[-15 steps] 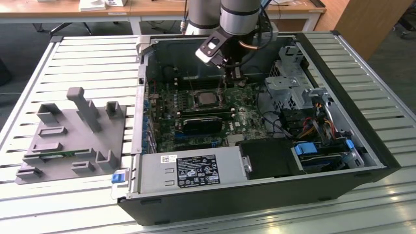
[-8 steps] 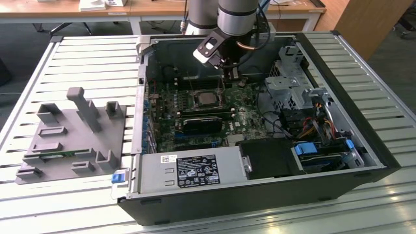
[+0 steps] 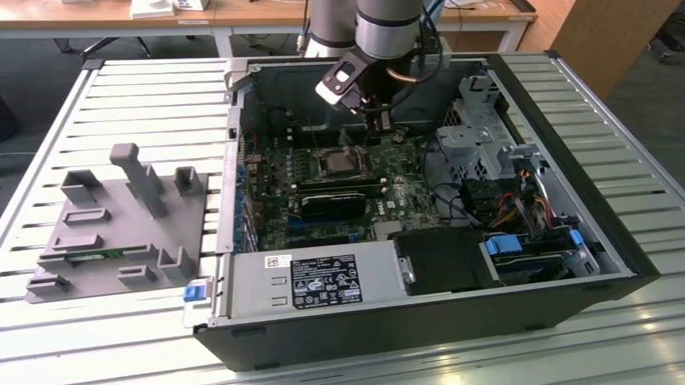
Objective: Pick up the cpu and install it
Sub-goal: 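Close the cpu cover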
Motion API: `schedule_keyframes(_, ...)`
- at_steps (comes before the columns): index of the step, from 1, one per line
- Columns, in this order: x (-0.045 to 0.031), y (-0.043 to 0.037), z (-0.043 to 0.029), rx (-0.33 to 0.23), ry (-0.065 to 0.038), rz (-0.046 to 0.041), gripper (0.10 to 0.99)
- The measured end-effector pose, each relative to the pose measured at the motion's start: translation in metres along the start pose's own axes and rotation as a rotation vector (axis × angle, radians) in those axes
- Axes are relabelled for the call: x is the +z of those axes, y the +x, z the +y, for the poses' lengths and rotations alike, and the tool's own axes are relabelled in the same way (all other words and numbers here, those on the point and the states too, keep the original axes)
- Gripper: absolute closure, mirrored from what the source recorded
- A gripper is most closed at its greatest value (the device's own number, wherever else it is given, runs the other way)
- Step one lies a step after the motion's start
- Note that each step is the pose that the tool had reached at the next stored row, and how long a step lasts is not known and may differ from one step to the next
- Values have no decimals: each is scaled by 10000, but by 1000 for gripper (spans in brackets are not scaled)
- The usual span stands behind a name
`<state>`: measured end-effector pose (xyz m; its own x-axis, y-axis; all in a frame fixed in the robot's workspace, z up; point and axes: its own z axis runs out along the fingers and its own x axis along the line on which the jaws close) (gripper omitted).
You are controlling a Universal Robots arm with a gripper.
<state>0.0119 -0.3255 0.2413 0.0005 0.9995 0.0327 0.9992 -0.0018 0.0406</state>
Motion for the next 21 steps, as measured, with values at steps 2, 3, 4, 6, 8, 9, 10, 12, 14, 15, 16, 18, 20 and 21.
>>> schedule_keyframes(2, 0, 0, -10, 0, 0, 1, 980)
schedule_keyframes(3, 0, 0, -19, 0, 0, 0, 980)
schedule_keyframes(4, 0, 0, -32, 0, 0, 1, 980)
schedule_keyframes(6, 1, 0, -69, 0, 0, 1, 980)
schedule_keyframes(8, 4, 0, -96, 0, 0, 1, 980)
schedule_keyframes(9, 6, 0, -103, 1, -1, 3, 980)
schedule_keyframes(10, 8, -1, -108, 1, 0, 0, 980)
schedule_keyframes(12, 8, -9, -119, -1, 0, 0, 980)
schedule_keyframes(14, 9, -19, -125, -1, 0, 0, 980)
schedule_keyframes(15, 10, -25, -127, 0, 0, 1, 980)
schedule_keyframes(16, 10, -30, -129, 1, 0, 0, 980)
schedule_keyframes(18, 11, -33, -139, 0, -1, 1, 980)
schedule_keyframes(20, 11, -33, -157, 1, 1, 0, 980)
schedule_keyframes(21, 10, -34, -184, 0, 0, 0, 980)
